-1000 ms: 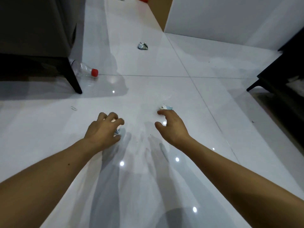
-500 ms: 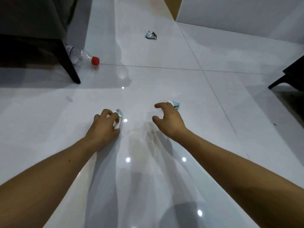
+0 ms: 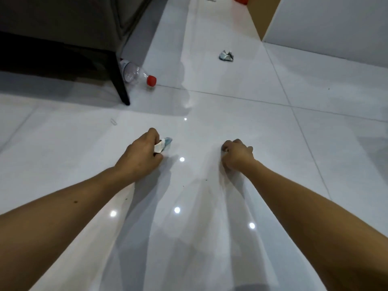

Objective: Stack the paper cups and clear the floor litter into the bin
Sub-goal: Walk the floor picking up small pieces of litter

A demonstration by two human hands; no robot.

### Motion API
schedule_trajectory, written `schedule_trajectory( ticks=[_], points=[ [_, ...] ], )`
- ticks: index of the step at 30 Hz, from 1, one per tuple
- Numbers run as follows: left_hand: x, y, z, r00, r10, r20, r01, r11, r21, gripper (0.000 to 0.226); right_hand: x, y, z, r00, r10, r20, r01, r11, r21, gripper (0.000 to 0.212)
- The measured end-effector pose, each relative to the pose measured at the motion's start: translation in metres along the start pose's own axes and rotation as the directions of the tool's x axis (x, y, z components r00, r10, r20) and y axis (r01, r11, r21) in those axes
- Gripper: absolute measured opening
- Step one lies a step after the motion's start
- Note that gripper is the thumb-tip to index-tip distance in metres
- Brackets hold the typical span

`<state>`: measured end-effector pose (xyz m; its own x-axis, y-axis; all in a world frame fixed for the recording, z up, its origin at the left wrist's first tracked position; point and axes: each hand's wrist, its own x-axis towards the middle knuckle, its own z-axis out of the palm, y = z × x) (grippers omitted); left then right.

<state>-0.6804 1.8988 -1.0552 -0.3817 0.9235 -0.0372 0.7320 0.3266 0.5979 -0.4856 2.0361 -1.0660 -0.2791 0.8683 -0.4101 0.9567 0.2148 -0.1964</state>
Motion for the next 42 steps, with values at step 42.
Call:
schedule_trajectory(
  ticks=[42],
  points=[
    [-0.86, 0.384, -0.738, 0.119, -0.687, -0.716, 0.674, 0.586, -0.45, 0.02, -0.991, -0.373, -0.417, -0.197, -0.924, 0.329, 0.88, -0.018, 0.475, 0.037]
  ],
)
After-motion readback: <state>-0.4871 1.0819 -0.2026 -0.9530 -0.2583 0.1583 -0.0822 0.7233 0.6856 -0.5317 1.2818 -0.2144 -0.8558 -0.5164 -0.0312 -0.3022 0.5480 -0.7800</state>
